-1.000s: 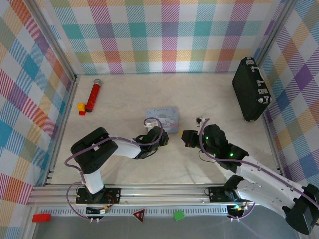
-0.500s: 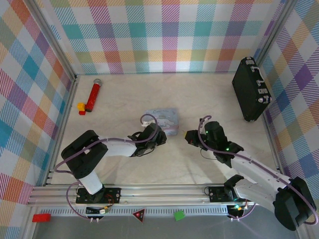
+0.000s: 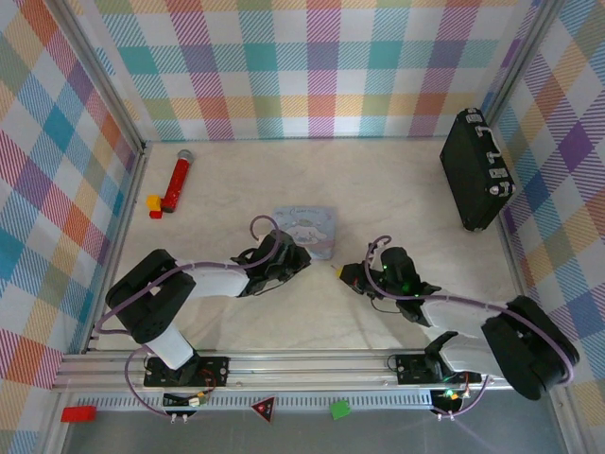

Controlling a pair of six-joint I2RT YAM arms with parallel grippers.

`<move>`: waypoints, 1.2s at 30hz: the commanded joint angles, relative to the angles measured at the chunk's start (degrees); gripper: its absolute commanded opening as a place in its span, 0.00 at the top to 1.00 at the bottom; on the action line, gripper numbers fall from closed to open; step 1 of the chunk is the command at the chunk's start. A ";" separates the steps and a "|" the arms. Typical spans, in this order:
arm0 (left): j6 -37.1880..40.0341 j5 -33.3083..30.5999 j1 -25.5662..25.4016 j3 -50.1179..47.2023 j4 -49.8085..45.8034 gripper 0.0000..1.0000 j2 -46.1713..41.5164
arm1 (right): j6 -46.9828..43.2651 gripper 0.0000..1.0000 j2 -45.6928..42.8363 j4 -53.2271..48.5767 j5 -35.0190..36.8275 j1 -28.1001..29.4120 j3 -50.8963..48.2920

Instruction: Unlock the padlock with the key

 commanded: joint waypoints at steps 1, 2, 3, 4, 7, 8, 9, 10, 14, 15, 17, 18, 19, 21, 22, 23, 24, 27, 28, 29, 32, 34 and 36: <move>-5.72 2.16 0.42 -1.76 8.65 0.90 -1.95 | 6.00 1.00 5.73 17.06 -3.10 0.56 -0.44; -6.90 2.37 0.42 -2.49 10.92 0.90 -1.57 | 7.14 1.00 7.74 20.81 -3.90 0.57 -0.53; -7.75 2.37 0.41 -3.08 12.32 0.91 -1.45 | 8.30 1.00 9.50 23.50 -4.29 0.64 -0.61; -8.29 2.23 0.42 -3.48 13.18 0.91 -1.53 | 9.27 1.00 11.18 25.44 -4.62 0.57 -0.54; -8.32 2.25 0.44 -3.63 12.75 0.91 -2.74 | 9.77 1.00 13.34 27.32 -4.98 0.57 -0.22; -7.81 2.53 0.41 -3.17 11.93 0.91 -3.17 | 9.57 1.00 13.25 26.98 -4.94 0.62 -0.26; -7.17 3.10 0.42 -2.60 10.90 0.91 -3.49 | 9.29 1.00 12.87 26.33 -4.93 0.57 -0.19; -6.79 3.47 0.37 -2.07 9.99 0.91 -3.85 | 8.73 1.00 12.27 24.77 -4.99 0.66 0.10; -7.25 4.10 0.33 -2.03 11.04 0.91 -4.35 | 8.07 1.00 11.21 22.25 -5.26 1.10 0.67; -7.38 4.15 0.35 -1.94 11.13 0.91 -4.35 | 8.42 1.00 11.34 22.96 -5.44 1.18 0.49; -8.00 4.60 0.38 -2.22 13.22 0.91 -3.96 | 9.07 1.00 11.80 24.27 -5.94 1.19 0.18; -8.06 4.95 0.35 -2.29 15.20 0.91 -3.54 | 9.26 1.00 12.01 24.80 -6.19 1.19 0.05; -8.32 5.57 0.40 -2.29 16.85 0.92 -2.94 | 9.45 1.00 12.31 25.51 -6.50 1.19 0.00; -8.65 6.29 0.42 -2.20 18.33 0.92 -2.24 | 9.60 1.00 12.93 26.24 -7.25 1.19 0.08; -8.93 6.51 0.41 -2.35 18.98 0.92 -2.12 | 9.56 1.00 13.29 26.38 -7.47 1.14 0.22; -9.28 6.52 0.42 -2.59 19.71 0.93 -2.03 | 9.69 1.00 13.65 26.74 -7.73 1.19 0.35; -9.43 6.44 0.49 -2.81 19.93 0.93 -2.20 | 9.77 1.00 14.02 27.22 -7.75 1.19 0.40; -9.11 6.87 0.41 -2.56 18.60 0.93 -2.97 | 9.92 1.00 14.96 28.17 -7.59 1.23 0.53; -9.23 6.87 0.43 -2.69 18.66 0.93 -3.19 | 10.00 1.00 15.18 28.62 -7.57 1.16 0.62; -9.25 6.88 0.41 -2.81 18.78 0.93 -3.34 | 10.04 1.00 15.22 29.02 -7.45 1.31 0.67; -9.35 6.96 0.48 -2.99 18.69 0.94 -3.52 | 9.86 1.00 14.62 29.41 -7.27 1.38 0.74; -9.38 7.14 0.45 -3.08 19.17 0.94 -3.39 | 9.61 1.00 13.99 28.90 -7.02 1.44 0.79; -9.62 7.40 0.42 -3.16 19.88 0.94 -3.30 | 9.11 1.00 13.47 28.29 -6.81 1.53 0.79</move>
